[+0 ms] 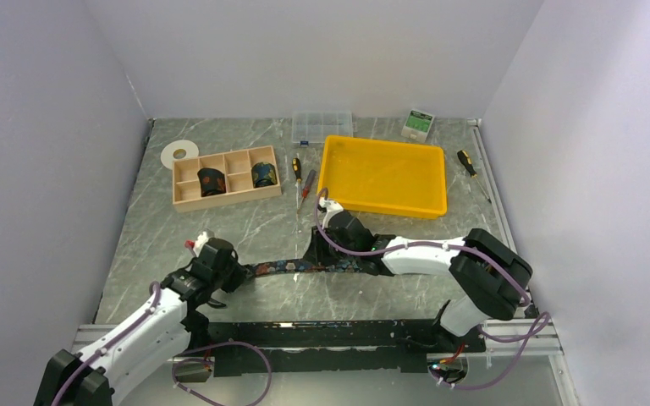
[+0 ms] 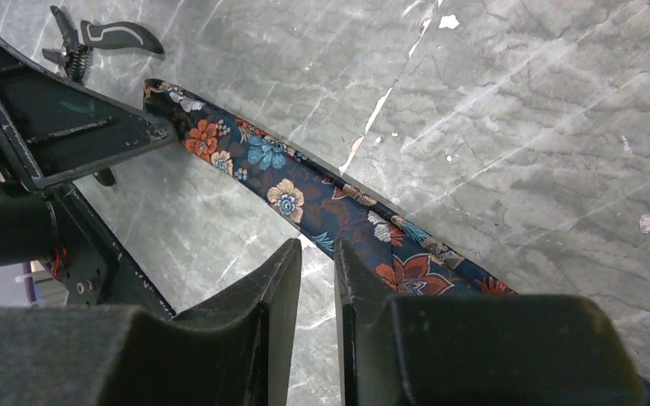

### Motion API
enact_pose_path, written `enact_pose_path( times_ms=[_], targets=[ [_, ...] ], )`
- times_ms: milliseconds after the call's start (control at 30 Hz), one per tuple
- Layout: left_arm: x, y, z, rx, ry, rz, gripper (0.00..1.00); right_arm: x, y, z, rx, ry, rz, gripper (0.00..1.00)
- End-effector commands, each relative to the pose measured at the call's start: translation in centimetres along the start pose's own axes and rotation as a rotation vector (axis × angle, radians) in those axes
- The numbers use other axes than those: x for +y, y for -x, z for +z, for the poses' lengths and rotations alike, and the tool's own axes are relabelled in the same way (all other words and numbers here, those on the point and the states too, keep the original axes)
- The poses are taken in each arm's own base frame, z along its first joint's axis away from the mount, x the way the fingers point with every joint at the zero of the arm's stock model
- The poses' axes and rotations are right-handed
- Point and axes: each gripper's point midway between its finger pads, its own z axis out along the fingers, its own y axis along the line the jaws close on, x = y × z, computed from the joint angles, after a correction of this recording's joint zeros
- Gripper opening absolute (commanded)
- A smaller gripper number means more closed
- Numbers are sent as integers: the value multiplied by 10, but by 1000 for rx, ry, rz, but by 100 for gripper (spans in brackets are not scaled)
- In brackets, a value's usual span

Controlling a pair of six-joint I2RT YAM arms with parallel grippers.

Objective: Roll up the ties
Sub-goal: Roll the tie at the center of the board.

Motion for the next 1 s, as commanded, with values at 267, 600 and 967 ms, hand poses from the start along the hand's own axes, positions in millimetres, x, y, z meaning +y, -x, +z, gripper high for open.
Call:
enact_pose_path(
  times_ms=[267, 600, 967],
  targets=[
    [4, 17, -13, -90, 12, -21, 3, 24, 17, -4, -41, 65, -59, 27],
    [4, 45, -45, -194, 75, 15, 26, 65, -3, 43, 109, 50, -161, 24],
    [31, 33, -30, -171, 160, -28, 24, 57, -11, 79, 146, -37, -140, 9]
  ],
)
